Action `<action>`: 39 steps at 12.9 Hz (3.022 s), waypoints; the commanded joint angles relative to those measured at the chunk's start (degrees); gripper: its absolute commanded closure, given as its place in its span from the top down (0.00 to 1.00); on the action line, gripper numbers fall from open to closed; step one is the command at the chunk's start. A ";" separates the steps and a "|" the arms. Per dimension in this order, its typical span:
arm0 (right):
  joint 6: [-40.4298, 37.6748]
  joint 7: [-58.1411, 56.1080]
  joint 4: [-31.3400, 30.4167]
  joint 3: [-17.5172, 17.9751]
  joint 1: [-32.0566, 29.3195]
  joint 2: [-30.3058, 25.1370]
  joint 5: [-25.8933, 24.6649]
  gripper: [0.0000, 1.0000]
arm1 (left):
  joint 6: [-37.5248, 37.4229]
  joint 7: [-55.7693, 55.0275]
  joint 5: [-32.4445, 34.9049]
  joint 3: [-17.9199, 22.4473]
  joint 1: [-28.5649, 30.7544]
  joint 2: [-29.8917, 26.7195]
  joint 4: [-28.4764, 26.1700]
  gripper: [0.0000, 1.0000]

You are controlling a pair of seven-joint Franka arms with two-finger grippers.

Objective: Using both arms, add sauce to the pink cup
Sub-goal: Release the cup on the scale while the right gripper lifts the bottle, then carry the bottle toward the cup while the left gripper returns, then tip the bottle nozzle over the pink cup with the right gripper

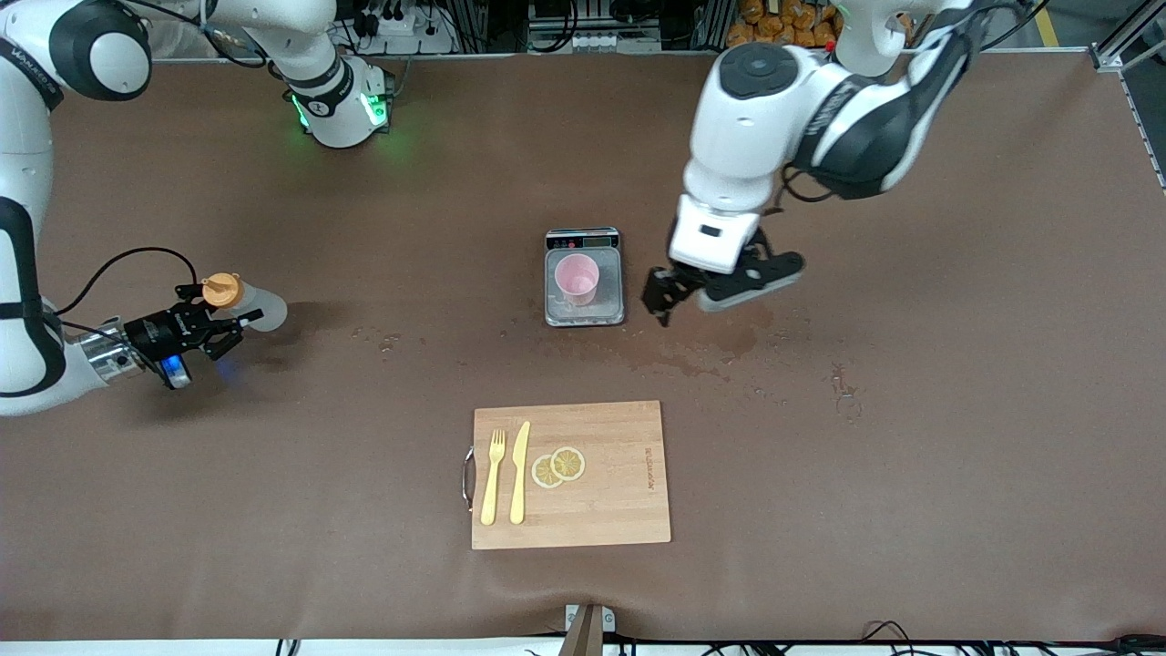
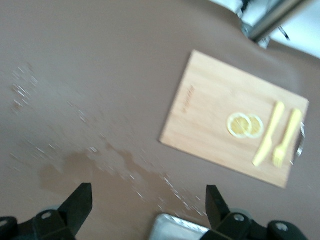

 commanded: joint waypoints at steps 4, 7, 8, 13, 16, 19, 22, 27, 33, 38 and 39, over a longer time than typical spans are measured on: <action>-7.12 15.16 5.42 0.44 5.47 -3.26 -0.32 0.47 | -11.43 20.22 -8.01 -0.42 9.47 -0.23 7.43 1.00; -7.12 23.05 5.42 0.27 10.20 -6.42 -0.58 0.48 | -17.93 32.78 -12.75 4.73 10.37 -2.25 10.16 1.00; -7.04 25.69 5.42 0.09 12.39 -7.65 -0.93 0.48 | -20.65 37.17 -15.12 8.24 9.75 -4.17 10.94 1.00; -6.25 40.09 5.51 0.00 21.54 -11.61 -3.65 0.47 | -29.90 58.37 -21.28 27.06 3.60 -11.47 10.08 1.00; -6.16 49.25 8.84 0.00 26.81 -11.71 -3.92 0.45 | -32.11 61.54 -21.56 29.63 3.42 -14.98 7.63 1.00; -4.05 57.07 9.46 -0.26 31.73 -11.71 -4.79 0.45 | -32.02 62.87 -21.56 34.45 0.71 -16.41 5.94 1.00; -2.21 62.53 9.46 -0.17 35.86 -11.62 -6.37 0.44 | -32.02 65.69 -21.47 36.31 0.25 -15.80 6.12 1.00; 0.79 71.50 9.29 -0.17 43.26 -10.83 -11.83 0.44 | -32.11 65.26 -21.29 35.79 0.35 -15.36 8.48 1.00; 4.56 82.04 8.93 -0.17 48.70 -9.43 -13.58 0.44 | -33.16 65.25 -21.47 35.79 0.96 -15.26 9.02 1.00; 6.06 87.50 8.93 -0.17 52.05 -8.19 -15.69 0.43 | -33.69 64.99 -21.47 35.70 0.61 -15.09 8.76 1.00; 6.06 88.46 8.93 -0.17 52.92 -7.67 -16.83 0.43 | -33.69 64.99 -21.47 35.70 0.61 -15.09 8.75 1.00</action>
